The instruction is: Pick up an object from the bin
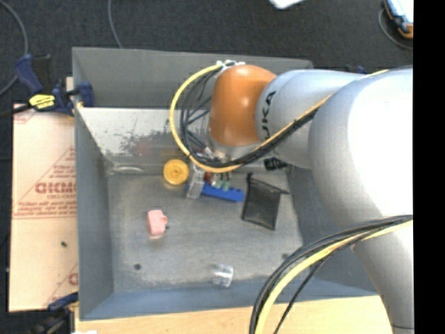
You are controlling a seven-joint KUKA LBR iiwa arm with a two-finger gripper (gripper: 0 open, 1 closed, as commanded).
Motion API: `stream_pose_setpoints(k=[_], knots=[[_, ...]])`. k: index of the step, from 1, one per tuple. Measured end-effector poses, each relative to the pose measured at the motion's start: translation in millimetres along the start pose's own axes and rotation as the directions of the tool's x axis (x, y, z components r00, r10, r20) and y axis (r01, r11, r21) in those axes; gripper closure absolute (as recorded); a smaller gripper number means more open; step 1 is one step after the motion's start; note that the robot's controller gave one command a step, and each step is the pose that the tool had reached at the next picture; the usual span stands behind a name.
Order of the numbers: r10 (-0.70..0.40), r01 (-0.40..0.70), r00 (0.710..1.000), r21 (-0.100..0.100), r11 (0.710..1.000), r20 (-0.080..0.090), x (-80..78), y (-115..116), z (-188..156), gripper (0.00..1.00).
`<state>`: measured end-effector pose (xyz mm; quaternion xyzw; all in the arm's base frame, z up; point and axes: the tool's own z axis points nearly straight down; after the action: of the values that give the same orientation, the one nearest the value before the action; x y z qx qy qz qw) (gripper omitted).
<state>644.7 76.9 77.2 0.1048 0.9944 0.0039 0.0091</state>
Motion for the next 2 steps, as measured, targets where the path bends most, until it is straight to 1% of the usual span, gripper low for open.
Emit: stream_pose_setpoints(k=[2], knots=[[0.001, -0.001, 1.000, 0.000, 1.000, 0.000, 0.1, 0.0, 0.2, 1.00]])
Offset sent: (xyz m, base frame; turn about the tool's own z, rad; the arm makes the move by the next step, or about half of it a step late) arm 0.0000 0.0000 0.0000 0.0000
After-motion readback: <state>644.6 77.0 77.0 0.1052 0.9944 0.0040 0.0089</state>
